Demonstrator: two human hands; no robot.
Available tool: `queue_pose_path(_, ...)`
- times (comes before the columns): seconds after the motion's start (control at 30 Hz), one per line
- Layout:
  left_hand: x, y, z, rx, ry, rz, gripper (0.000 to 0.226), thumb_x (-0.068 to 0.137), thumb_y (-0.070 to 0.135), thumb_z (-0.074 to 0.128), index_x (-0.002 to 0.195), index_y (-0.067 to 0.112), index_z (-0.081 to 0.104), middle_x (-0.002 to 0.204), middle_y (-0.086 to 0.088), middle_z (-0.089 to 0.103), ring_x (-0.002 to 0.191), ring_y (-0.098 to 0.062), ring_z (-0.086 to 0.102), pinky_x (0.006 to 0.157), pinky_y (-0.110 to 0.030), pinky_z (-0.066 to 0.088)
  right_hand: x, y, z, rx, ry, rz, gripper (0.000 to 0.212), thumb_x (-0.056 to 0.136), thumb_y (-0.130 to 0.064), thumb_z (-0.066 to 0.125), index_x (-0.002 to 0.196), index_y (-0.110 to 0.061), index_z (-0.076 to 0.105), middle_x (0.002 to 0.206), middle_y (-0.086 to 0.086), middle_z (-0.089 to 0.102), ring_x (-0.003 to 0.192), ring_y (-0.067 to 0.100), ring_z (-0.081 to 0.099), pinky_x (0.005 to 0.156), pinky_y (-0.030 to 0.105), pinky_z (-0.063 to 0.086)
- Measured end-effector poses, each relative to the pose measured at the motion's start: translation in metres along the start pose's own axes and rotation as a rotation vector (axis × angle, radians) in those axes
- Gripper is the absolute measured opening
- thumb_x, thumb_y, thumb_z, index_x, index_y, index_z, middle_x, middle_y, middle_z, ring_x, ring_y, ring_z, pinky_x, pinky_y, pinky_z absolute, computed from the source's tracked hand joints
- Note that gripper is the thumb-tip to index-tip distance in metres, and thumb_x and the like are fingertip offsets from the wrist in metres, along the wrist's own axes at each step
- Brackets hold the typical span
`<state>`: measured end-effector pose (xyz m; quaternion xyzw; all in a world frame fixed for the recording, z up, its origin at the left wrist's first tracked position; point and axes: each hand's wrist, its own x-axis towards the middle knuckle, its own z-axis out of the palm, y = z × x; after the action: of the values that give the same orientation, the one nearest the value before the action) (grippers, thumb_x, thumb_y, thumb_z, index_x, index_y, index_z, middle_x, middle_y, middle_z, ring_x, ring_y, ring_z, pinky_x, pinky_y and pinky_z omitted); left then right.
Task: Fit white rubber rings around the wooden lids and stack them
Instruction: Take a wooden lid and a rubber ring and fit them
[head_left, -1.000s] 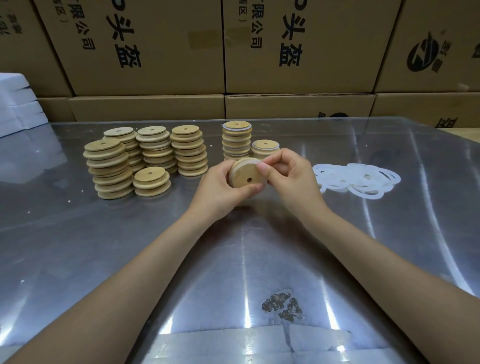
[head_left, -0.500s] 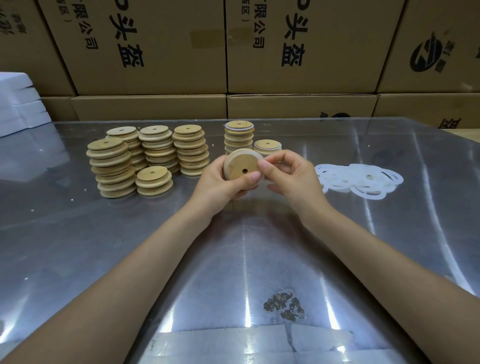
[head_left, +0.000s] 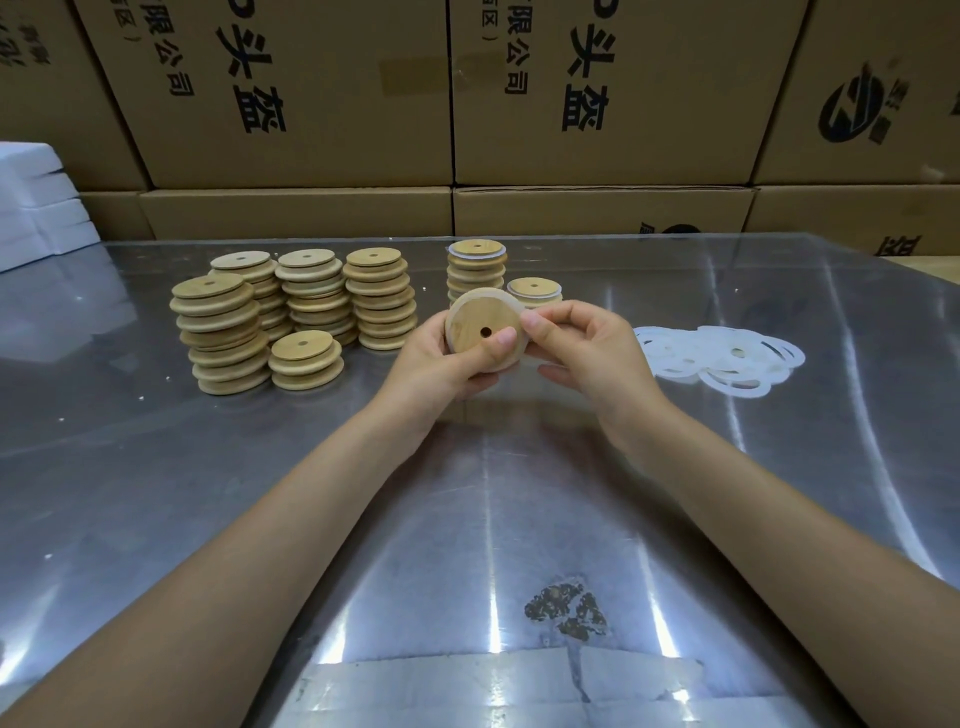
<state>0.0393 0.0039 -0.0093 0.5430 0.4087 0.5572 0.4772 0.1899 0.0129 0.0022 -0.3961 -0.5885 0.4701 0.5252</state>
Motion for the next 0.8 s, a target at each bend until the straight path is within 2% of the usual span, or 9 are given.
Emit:
queue_pose_path(0.1, 0.000, -0.002, 0.003, -0.089, 0.007, -0.010, 0.033, 0.091, 0.017, 0.060, 0.122, 0.009, 0.052, 0.101, -0.002, 0.066, 0.083, -0.006, 0.069, 0.065, -0.017, 0.053, 0.000, 0.003, 0.000, -0.054, 0.009, -0.029, 0.005, 0.086, -0.024, 0.068, 0.084, -0.023, 0.064, 0.082, -0.007, 0.071, 0.081, 0.001, 0.067, 0.063, 0.014, 0.050)
queue_pose_path(0.2, 0.002, -0.004, 0.003, -0.139, 0.009, -0.010, 0.021, 0.092, 0.016, 0.058, 0.112, 0.019, 0.053, 0.104, 0.001, 0.065, 0.090, -0.007, 0.067, 0.069, -0.018, 0.053, 0.002, 0.006, -0.002, -0.130, 0.037, -0.055, 0.007, 0.083, -0.025, 0.072, 0.081, -0.025, 0.065, 0.083, -0.009, 0.069, 0.083, 0.000, 0.064, 0.063, 0.017, 0.050)
queue_pose_path(0.3, 0.004, -0.004, -0.001, -0.038, 0.018, 0.047, 0.018, 0.086, 0.014, 0.065, 0.102, 0.021, 0.058, 0.092, 0.004, 0.062, 0.082, -0.005, 0.057, 0.066, -0.016, 0.046, 0.004, 0.009, -0.002, -0.188, 0.058, -0.096, 0.011, 0.083, -0.023, 0.072, 0.076, -0.025, 0.064, 0.076, -0.013, 0.064, 0.072, -0.005, 0.059, 0.066, 0.020, 0.050)
queue_pose_path(0.37, 0.004, -0.002, -0.005, 0.067, 0.030, 0.128, 0.019, 0.081, 0.008, 0.070, 0.094, 0.017, 0.060, 0.080, 0.007, 0.062, 0.072, 0.000, 0.055, 0.063, -0.013, 0.044, 0.005, 0.008, -0.002, -0.238, 0.075, -0.175, 0.014, 0.082, -0.018, 0.073, 0.074, -0.024, 0.062, 0.076, -0.009, 0.064, 0.071, 0.000, 0.058, 0.071, 0.024, 0.050)
queue_pose_path(0.5, 0.003, -0.003, -0.007, 0.370, 0.041, 0.248, 0.025, 0.071, 0.009, 0.080, 0.078, 0.024, 0.062, 0.064, 0.015, 0.060, 0.061, 0.007, 0.053, 0.058, -0.009, 0.040, 0.003, 0.006, -0.001, -0.355, 0.059, -0.331, 0.020, 0.079, -0.013, 0.075, 0.073, -0.027, 0.062, 0.076, -0.010, 0.067, 0.076, 0.009, 0.062, 0.078, 0.028, 0.051)
queue_pose_path(0.63, 0.000, -0.005, -0.005, 0.339, 0.052, 0.238, 0.026, 0.070, 0.008, 0.080, 0.081, 0.025, 0.065, 0.069, 0.012, 0.062, 0.062, 0.007, 0.056, 0.057, -0.008, 0.041, 0.004, 0.006, -0.003, -0.373, 0.052, -0.335, 0.021, 0.078, -0.015, 0.075, 0.073, -0.030, 0.062, 0.075, -0.014, 0.067, 0.075, 0.006, 0.063, 0.080, 0.028, 0.053)
queue_pose_path(0.8, 0.001, -0.005, -0.003, 0.236, 0.105, 0.189, 0.021, 0.074, 0.005, 0.077, 0.085, 0.017, 0.064, 0.074, 0.006, 0.064, 0.066, 0.004, 0.058, 0.061, -0.012, 0.047, 0.006, 0.010, -0.005, -0.384, 0.053, -0.287, 0.019, 0.079, -0.020, 0.075, 0.072, -0.031, 0.061, 0.076, -0.009, 0.068, 0.075, 0.009, 0.063, 0.079, 0.033, 0.053)
